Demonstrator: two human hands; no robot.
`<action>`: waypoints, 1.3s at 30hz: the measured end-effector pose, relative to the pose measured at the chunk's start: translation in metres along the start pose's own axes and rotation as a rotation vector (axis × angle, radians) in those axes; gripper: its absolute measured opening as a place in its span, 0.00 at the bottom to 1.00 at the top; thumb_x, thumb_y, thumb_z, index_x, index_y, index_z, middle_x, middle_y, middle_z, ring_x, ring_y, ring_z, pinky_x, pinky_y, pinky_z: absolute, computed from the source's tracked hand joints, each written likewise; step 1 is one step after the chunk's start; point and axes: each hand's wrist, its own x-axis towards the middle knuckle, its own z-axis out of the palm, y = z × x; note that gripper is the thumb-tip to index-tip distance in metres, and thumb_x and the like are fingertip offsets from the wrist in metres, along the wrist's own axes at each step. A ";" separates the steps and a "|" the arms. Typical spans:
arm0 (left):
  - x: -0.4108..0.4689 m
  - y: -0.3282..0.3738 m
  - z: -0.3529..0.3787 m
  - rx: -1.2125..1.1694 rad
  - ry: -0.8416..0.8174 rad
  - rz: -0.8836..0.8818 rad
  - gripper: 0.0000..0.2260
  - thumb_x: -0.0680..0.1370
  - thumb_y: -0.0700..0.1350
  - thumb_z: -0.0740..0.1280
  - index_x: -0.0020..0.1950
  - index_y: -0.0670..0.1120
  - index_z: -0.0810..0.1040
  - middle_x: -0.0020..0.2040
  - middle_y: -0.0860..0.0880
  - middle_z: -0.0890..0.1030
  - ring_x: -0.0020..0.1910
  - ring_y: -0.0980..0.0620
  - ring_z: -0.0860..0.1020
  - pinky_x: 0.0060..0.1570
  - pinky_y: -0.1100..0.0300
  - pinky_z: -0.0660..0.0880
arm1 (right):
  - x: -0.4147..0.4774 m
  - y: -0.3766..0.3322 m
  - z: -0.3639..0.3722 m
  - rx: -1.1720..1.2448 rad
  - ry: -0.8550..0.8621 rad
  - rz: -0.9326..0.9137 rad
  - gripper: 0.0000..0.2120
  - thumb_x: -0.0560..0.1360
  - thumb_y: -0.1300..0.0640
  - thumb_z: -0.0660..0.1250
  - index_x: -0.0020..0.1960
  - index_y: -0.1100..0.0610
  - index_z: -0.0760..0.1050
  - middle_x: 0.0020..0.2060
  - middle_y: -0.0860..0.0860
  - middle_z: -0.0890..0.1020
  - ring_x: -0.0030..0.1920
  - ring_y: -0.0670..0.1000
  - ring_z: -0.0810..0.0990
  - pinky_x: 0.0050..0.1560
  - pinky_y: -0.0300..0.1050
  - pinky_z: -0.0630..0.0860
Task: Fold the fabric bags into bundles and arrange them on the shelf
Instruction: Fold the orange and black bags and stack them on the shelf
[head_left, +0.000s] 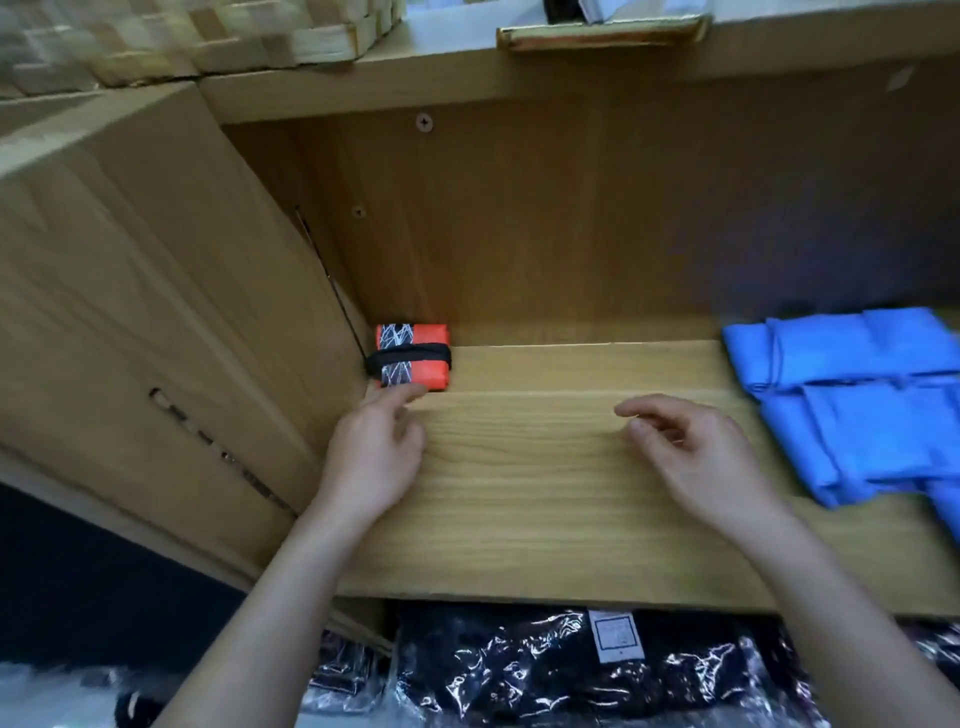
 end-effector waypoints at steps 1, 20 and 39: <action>-0.010 0.004 -0.002 -0.053 -0.001 0.014 0.13 0.77 0.40 0.66 0.60 0.50 0.81 0.55 0.51 0.82 0.53 0.52 0.79 0.53 0.62 0.72 | -0.017 0.003 -0.010 -0.031 0.028 0.023 0.11 0.77 0.59 0.68 0.48 0.42 0.79 0.42 0.39 0.83 0.44 0.37 0.80 0.47 0.29 0.72; -0.208 0.157 0.105 -0.295 -0.697 0.679 0.11 0.75 0.38 0.70 0.47 0.54 0.84 0.43 0.64 0.81 0.46 0.64 0.78 0.45 0.74 0.71 | -0.394 0.050 -0.153 -0.632 0.371 0.715 0.10 0.76 0.57 0.66 0.55 0.48 0.80 0.48 0.45 0.83 0.50 0.52 0.82 0.48 0.50 0.78; -0.418 0.433 0.421 -0.169 -1.110 0.721 0.15 0.75 0.37 0.67 0.41 0.59 0.80 0.40 0.60 0.83 0.41 0.62 0.79 0.43 0.74 0.71 | -0.675 0.263 -0.292 0.243 1.189 1.375 0.11 0.78 0.58 0.66 0.50 0.40 0.76 0.46 0.51 0.82 0.49 0.53 0.81 0.57 0.60 0.77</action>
